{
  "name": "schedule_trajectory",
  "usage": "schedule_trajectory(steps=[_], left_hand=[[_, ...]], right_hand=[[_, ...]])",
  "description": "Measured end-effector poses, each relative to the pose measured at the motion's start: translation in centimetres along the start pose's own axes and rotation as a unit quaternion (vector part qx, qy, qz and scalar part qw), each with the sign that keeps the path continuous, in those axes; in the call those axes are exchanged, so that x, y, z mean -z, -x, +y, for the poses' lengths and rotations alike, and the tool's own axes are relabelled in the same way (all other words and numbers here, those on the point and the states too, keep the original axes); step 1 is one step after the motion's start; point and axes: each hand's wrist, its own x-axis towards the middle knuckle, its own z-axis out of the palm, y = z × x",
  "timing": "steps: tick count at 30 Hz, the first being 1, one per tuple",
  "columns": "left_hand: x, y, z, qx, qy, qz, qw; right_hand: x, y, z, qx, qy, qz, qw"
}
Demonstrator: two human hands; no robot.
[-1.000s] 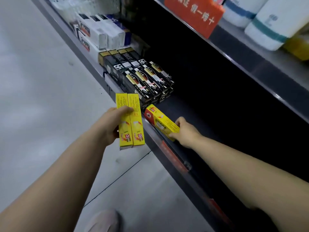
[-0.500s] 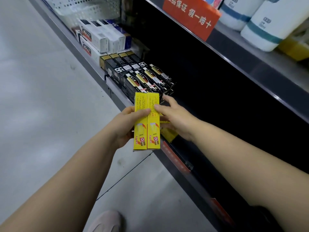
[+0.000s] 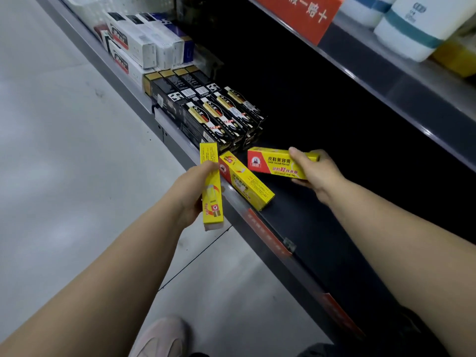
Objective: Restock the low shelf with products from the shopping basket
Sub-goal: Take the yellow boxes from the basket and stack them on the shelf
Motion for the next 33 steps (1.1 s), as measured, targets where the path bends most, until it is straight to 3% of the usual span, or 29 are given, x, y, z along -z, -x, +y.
schedule_trajectory(steps=[5,11,16,18,20,24,27,29,31,33], left_hand=[[-1.6,-0.9,-1.2,-0.011,0.041,-0.018,0.999],[-2.6,-1.1,-1.6,0.002,0.080,-0.024,0.996],[-2.7,-1.0,-1.8,0.000,0.080,-0.024,0.996],[-2.7,-0.8,-1.7,-0.012,0.079,-0.025,0.997],[-2.5,-0.6,-1.3,-0.029,0.056,-0.034,0.997],[-2.0,-0.2,-0.1,-0.060,-0.036,-0.071,0.995],[-1.6,0.4,0.9,-0.079,-0.131,-0.078,0.985],[-1.3,0.7,1.7,-0.112,-0.181,-0.049,0.976],[-0.8,0.8,2.4,-0.156,-0.166,-0.003,0.974],[-0.4,0.5,2.5,-0.187,-0.165,0.045,0.967]], right_hand=[[-2.1,0.2,2.3,0.020,0.131,-0.012,0.991],[-3.2,0.8,3.1,0.007,0.245,-0.134,0.960],[-3.7,1.1,2.7,0.032,0.271,-0.156,0.949],[-3.4,1.1,2.0,0.070,0.367,-0.149,0.916],[-3.0,1.5,0.6,0.168,0.442,-0.150,0.868],[-3.5,3.4,-2.5,0.374,0.486,-0.191,0.766],[-3.6,4.0,-3.7,0.446,0.491,-0.192,0.724],[-2.8,3.5,-3.7,0.420,0.488,-0.203,0.737],[-1.5,3.0,-3.1,0.338,0.465,-0.194,0.795],[-0.2,2.4,-2.1,0.251,0.420,-0.132,0.862]])
